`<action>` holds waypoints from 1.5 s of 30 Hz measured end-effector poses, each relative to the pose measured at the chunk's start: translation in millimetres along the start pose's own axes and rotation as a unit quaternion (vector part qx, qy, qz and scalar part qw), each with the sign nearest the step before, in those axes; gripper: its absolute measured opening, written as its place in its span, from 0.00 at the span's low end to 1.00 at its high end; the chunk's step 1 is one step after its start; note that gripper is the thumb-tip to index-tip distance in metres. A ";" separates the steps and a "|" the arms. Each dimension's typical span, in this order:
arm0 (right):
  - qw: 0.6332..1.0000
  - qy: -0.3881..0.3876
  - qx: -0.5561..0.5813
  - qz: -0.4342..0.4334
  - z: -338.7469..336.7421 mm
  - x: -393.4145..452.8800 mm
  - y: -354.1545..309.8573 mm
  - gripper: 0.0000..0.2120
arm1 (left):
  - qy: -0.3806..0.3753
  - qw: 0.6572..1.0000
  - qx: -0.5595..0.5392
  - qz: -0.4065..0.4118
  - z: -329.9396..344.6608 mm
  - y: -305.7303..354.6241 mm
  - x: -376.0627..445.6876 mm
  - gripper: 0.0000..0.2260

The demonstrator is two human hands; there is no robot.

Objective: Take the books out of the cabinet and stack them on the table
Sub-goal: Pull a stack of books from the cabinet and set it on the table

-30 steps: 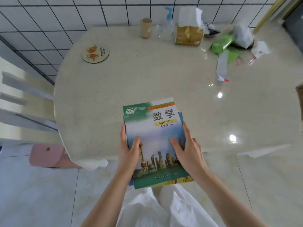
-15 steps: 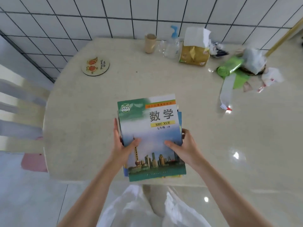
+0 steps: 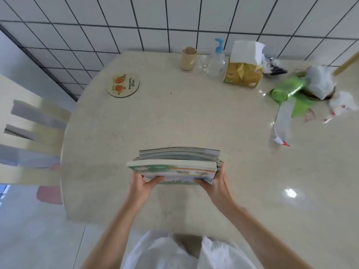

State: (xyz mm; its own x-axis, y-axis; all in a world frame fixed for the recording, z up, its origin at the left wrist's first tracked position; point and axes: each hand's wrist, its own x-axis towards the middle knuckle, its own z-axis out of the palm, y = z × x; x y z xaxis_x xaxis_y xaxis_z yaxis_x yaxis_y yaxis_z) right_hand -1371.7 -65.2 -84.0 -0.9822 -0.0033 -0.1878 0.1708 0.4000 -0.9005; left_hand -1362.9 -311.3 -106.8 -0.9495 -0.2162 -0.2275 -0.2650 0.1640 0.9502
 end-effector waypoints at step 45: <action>0.904 -0.204 0.129 0.352 -1.6 51.0 -14.4 0.15 | -0.220 0.926 0.044 -0.303 -28.0 13.4 66.3 0.19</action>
State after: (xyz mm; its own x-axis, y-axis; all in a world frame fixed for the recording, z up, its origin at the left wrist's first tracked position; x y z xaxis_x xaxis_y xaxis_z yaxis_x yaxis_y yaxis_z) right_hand -1424.3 -69.7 -80.0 -0.5212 -0.1902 -0.8320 0.8069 0.2078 -0.5529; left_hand -1424.6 -350.5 -103.1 -0.5942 0.1155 -0.7960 -0.7656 0.2221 0.6038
